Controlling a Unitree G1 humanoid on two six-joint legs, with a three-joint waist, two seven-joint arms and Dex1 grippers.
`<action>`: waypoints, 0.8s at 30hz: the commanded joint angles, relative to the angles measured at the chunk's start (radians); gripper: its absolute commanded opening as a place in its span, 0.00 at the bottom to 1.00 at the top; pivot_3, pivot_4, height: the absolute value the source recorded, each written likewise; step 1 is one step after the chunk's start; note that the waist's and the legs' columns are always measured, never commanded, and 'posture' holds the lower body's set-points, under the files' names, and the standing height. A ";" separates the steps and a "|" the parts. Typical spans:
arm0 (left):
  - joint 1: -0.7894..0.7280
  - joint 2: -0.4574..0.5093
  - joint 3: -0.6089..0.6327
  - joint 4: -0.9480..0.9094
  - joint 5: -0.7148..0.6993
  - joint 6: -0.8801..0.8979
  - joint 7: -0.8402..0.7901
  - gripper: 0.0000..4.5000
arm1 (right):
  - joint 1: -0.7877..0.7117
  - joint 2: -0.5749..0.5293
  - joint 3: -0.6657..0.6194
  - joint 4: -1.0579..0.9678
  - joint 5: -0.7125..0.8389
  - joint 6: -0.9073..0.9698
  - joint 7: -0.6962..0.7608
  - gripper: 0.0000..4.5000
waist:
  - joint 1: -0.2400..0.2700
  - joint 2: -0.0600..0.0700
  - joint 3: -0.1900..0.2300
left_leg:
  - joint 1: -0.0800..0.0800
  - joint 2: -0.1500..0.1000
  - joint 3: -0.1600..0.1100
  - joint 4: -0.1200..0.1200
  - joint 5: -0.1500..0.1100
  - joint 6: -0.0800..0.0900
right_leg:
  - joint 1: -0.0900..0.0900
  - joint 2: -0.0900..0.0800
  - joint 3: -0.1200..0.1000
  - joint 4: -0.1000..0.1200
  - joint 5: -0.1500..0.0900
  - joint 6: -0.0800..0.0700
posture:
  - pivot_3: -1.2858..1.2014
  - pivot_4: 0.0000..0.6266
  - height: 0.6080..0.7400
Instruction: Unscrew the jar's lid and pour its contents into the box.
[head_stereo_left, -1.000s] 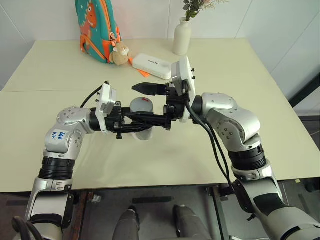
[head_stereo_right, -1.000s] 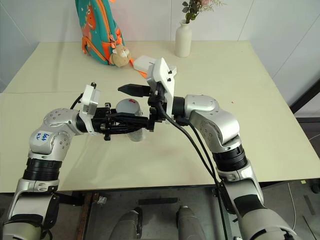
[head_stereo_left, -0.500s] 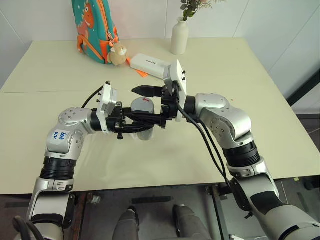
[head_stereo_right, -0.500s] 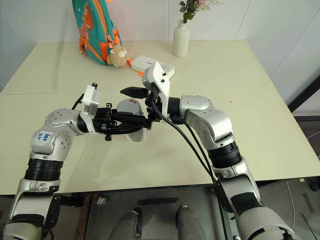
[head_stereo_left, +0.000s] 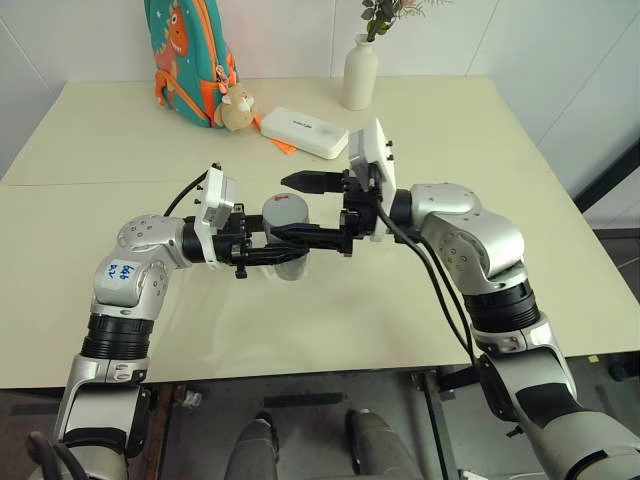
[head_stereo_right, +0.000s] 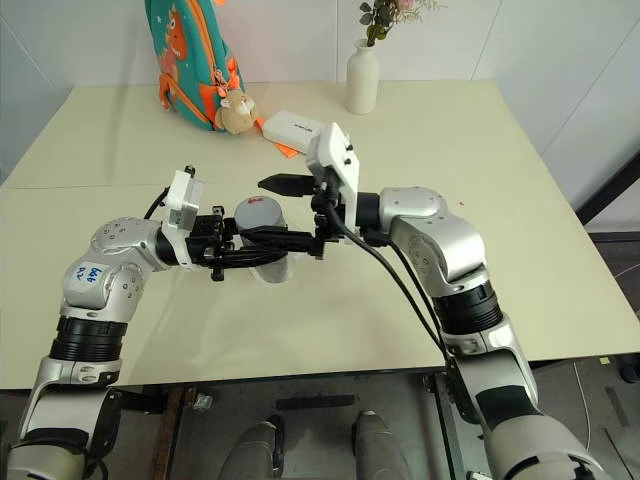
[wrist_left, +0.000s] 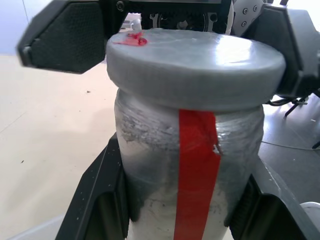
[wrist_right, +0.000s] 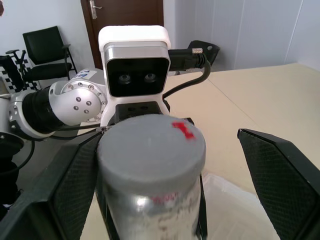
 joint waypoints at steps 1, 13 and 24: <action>-0.011 -0.007 0.024 -0.044 -0.035 -0.013 -0.015 0.43 | 0.007 -0.027 -0.053 -0.026 0.018 -0.007 0.009 0.99 | -0.001 0.000 0.000 | 0.000 0.000 0.000 0.000 0.000 0.000 | 0.000 0.000 0.000 0.000 0.000 0.000 | 0.52 0.24 1.00; -0.007 0.000 0.033 -0.047 -0.035 -0.008 -0.018 0.43 | 0.016 -0.061 -0.074 -0.008 0.021 -0.016 0.031 0.99 | -0.001 0.000 0.000 | 0.000 0.000 0.000 0.000 0.000 0.000 | 0.000 0.000 0.000 0.000 0.000 0.000 | 0.52 0.24 1.00; 0.001 0.006 0.040 -0.051 -0.034 -0.007 -0.019 0.43 | 0.022 -0.106 -0.097 0.037 0.010 -0.026 0.062 0.99 | -0.001 0.000 0.000 | 0.000 0.000 0.000 0.000 0.000 0.000 | 0.000 0.000 0.000 0.000 0.000 0.000 | 0.52 0.24 1.00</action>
